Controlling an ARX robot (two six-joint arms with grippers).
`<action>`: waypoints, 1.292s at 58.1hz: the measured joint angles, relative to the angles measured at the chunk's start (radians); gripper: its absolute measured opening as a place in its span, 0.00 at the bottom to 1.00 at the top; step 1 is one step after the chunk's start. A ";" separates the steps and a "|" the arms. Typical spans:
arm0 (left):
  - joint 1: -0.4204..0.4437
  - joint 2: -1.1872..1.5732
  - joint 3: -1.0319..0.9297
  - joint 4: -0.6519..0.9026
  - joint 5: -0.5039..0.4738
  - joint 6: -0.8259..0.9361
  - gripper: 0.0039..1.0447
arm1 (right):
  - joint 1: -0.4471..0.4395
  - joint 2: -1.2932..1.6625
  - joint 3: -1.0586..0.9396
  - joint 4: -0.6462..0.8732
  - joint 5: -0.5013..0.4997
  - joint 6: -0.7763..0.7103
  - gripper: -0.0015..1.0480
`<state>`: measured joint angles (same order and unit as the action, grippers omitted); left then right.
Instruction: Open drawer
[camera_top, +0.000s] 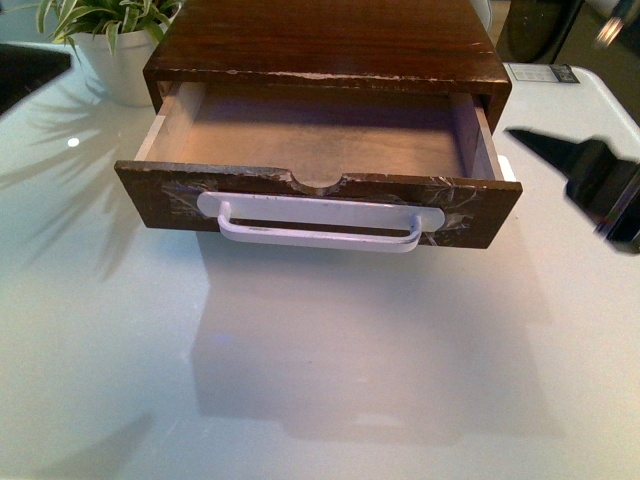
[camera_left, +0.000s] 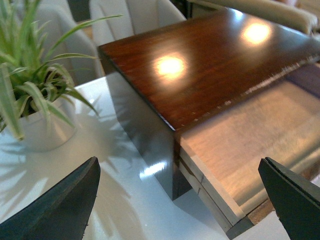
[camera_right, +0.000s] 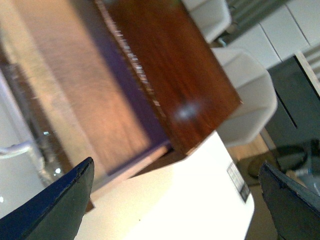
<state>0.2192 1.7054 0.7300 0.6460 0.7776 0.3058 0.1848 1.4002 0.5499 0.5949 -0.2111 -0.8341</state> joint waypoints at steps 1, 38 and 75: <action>0.019 -0.014 0.000 0.005 -0.001 -0.043 0.92 | -0.007 -0.031 -0.005 0.000 0.026 0.052 0.92; 0.243 -0.534 -0.327 0.115 -0.240 -0.411 0.69 | 0.197 -0.616 -0.302 -0.071 0.575 0.780 0.73; -0.082 -1.032 -0.655 -0.055 -0.645 -0.317 0.02 | -0.148 -0.999 -0.501 -0.249 0.224 0.823 0.02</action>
<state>0.1371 0.6731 0.0746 0.5907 0.1326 -0.0109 0.0364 0.4015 0.0490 0.3462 0.0124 -0.0109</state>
